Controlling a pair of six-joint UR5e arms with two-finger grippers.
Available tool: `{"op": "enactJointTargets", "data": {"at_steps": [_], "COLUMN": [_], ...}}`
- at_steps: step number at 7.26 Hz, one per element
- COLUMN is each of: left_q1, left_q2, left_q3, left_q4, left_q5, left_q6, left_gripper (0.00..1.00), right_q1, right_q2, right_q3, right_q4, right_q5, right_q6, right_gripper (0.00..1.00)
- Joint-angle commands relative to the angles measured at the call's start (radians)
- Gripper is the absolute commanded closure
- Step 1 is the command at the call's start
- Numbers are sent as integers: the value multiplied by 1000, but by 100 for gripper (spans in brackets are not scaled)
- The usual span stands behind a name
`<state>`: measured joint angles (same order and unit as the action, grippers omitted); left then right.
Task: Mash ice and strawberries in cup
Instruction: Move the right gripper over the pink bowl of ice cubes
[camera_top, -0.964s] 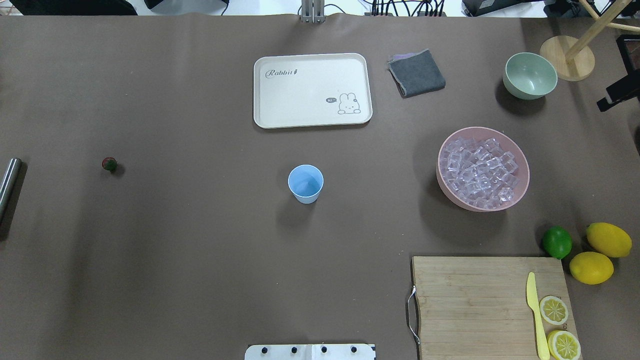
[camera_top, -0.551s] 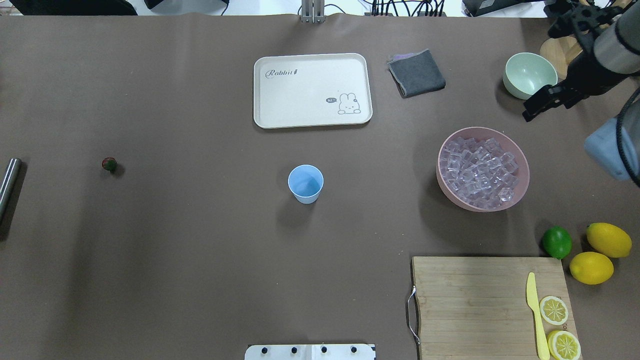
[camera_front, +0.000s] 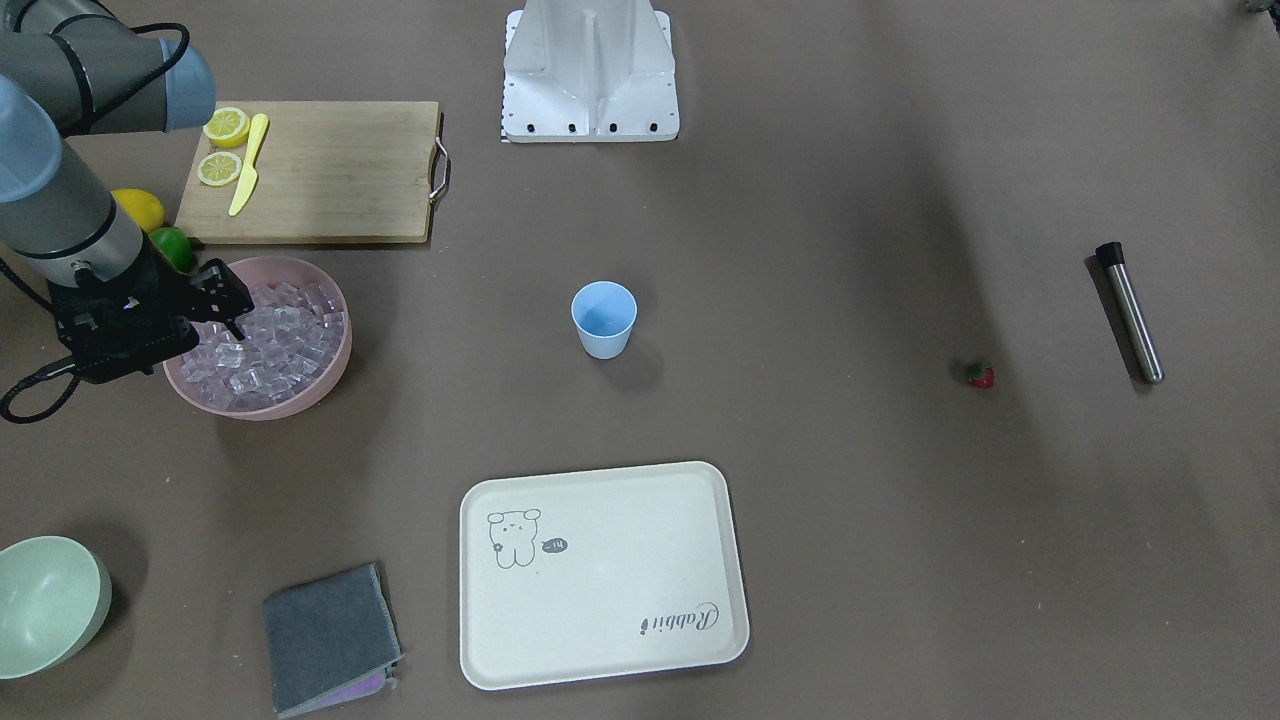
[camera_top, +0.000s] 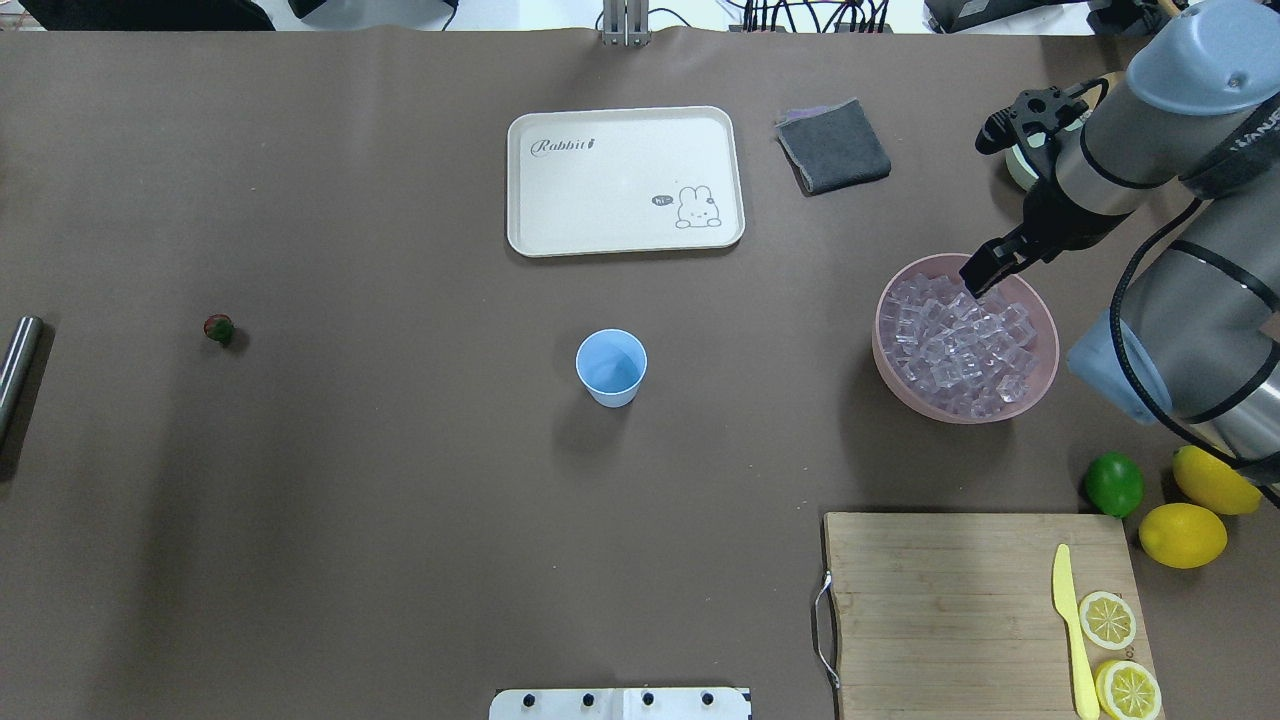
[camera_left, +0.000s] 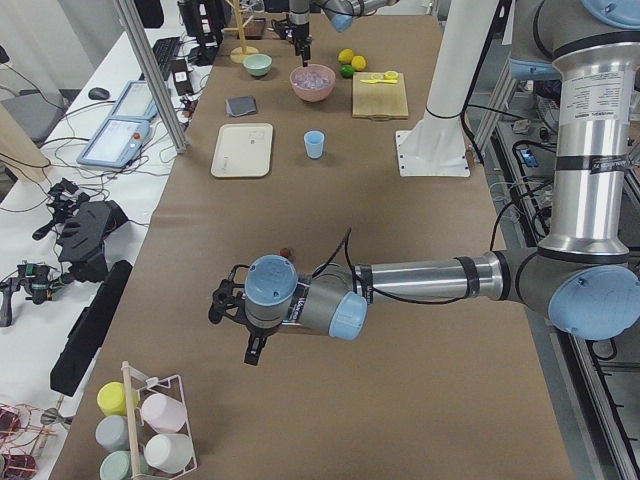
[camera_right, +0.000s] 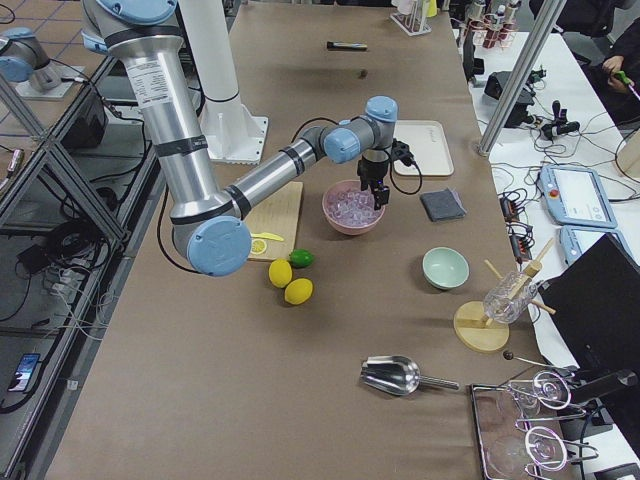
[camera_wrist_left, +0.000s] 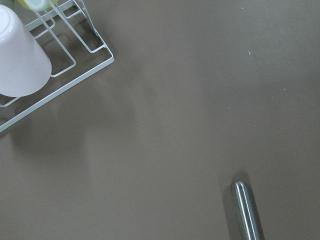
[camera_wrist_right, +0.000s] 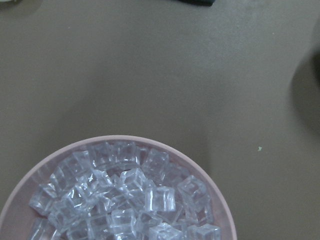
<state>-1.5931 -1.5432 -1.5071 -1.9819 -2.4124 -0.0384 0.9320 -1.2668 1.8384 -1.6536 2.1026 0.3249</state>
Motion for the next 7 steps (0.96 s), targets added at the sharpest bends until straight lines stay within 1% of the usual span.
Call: {"op": "enactJointTargets", "data": {"at_steps": [1, 2, 4, 6, 7], "left_q1": [-1, -1, -2, -2, -2], "left_q2": [6, 6, 26, 28, 29], "left_q3": [-7, -12, -36, -39, -38], "left_q4": [0, 0, 0, 0, 0], "left_q5": [-1, 1, 3, 3, 3], "left_q6": [0, 0, 0, 0, 0], "left_gripper": [2, 2, 2, 2, 2], "right_q1": [-54, -52, -59, -68, -85], "right_q2": [3, -12, -6, 1, 4], "right_q3": [-46, -42, -54, -50, -57], "right_q4": [1, 1, 0, 0, 0], "right_q5": [-60, -59, -61, -62, -62], "right_q6": [-1, -7, 2, 5, 6], "right_gripper": [12, 15, 21, 21, 28]}}
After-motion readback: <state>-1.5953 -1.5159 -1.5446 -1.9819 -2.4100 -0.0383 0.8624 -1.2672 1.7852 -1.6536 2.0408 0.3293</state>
